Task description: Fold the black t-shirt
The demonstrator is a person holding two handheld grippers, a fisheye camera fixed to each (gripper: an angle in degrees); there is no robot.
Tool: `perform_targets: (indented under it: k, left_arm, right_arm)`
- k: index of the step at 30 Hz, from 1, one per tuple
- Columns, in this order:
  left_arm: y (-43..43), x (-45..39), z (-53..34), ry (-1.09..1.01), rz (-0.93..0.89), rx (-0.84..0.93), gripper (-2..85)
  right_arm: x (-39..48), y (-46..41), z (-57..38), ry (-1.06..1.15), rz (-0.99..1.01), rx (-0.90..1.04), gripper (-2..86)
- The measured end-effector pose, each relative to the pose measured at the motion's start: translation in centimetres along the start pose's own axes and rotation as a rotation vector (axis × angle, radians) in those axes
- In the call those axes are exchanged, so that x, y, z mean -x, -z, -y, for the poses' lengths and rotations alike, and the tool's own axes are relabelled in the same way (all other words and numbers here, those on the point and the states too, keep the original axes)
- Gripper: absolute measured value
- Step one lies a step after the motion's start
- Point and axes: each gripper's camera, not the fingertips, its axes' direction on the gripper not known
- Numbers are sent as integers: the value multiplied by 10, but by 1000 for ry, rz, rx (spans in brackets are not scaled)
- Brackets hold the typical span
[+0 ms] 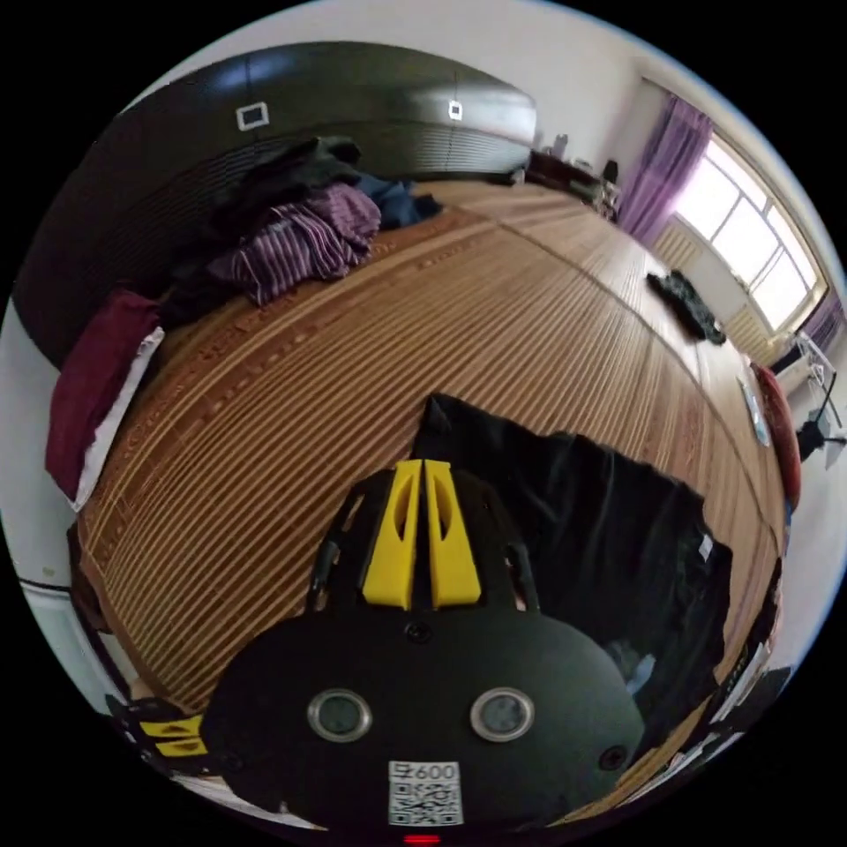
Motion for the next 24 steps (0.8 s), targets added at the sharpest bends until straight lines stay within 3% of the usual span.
perform_targets:
  k: [2, 3, 5, 7, 9, 12, 15, 20, 24]
  left_arm:
    - [15, -16, -18, -30, 0, 11, 7]
    - [24, -28, -31, -58, 1, 27, 7]
    - [44, -46, -56, -94, 8, 32, 8]
    - [70, -60, -85, -124, 12, 24, 8]
    - [106, -71, -124, -126, 15, 5, 8]
    - [141, -79, -166, -111, 9, 3, 9]
    - [165, -91, -201, -86, 15, 30, 9]
    - [203, -120, -259, -75, 18, 62, 9]
    - [237, -143, -314, -75, -3, 75, 8]
  right_arm:
    - [1, -9, 7, 25, 190, -2, -6]
    - [0, 1, 5, 66, 334, -105, -7]
    - [-16, 17, 2, 9, 404, -243, -8]
    - [-44, 23, 1, -140, 347, -300, -8]
    - [-66, 12, 5, -236, 167, -203, -8]
    - [-53, -22, 12, -119, -39, -21, -9]
    - [-20, -45, 14, -3, -131, -20, -9]
    - [11, -51, 31, 13, -135, -72, -8]
    - [25, -57, 50, 80, 46, -50, -7]
